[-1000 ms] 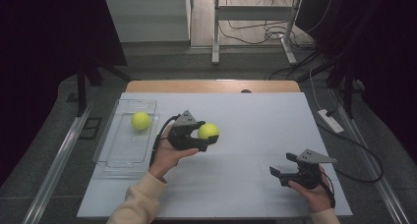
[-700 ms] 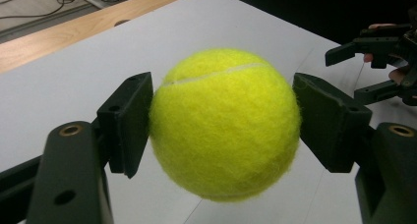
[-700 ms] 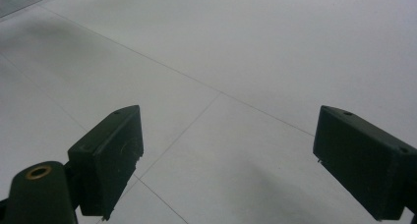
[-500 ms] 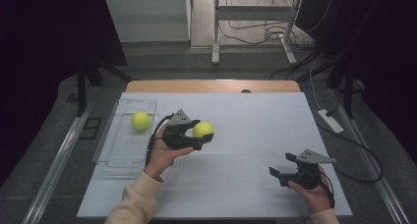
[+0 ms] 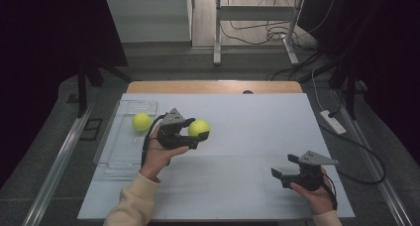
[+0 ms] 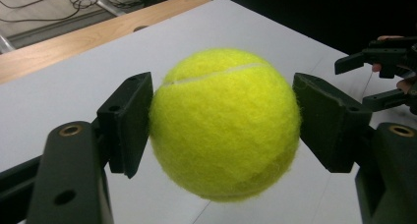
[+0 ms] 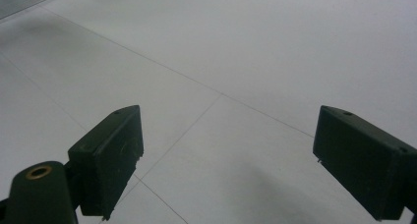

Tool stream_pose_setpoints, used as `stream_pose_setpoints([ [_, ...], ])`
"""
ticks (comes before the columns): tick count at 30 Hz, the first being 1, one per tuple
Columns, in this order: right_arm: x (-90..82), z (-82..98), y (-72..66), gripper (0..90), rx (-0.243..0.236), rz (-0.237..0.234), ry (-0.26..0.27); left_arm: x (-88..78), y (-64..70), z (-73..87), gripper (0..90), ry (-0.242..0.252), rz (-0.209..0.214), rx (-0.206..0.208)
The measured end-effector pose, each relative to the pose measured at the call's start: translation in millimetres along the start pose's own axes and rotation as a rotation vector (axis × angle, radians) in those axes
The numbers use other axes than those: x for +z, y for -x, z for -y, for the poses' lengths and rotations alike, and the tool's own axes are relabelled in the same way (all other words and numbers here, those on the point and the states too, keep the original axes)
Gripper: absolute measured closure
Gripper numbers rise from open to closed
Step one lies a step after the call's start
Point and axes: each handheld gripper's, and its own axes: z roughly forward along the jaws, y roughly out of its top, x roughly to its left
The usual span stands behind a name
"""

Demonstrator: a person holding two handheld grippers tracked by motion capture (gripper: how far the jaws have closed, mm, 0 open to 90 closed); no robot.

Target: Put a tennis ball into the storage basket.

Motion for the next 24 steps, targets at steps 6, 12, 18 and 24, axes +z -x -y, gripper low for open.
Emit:
stream_pose_setpoints([
  [6,-1.0,-0.7,-0.1,11.4,-0.001,-0.001,0.004,-5.6,-3.6,0.2,27.7,0.006,-0.014,-0.007],
  [12,-0.7,-0.6,-0.2,11.4,-0.002,0.0,0.004,-11.0,-7.1,0.7,27.7,0.015,-0.022,-0.016],
  [18,-1.0,-0.6,0.1,11.4,-0.005,0.001,0.003,-15.7,-11.1,1.0,27.7,0.023,-0.036,-0.022],
  [24,-1.2,-0.5,0.3,11.4,-0.006,0.0,0.002,-21.1,-15.0,1.4,27.7,0.032,-0.046,-0.032],
])
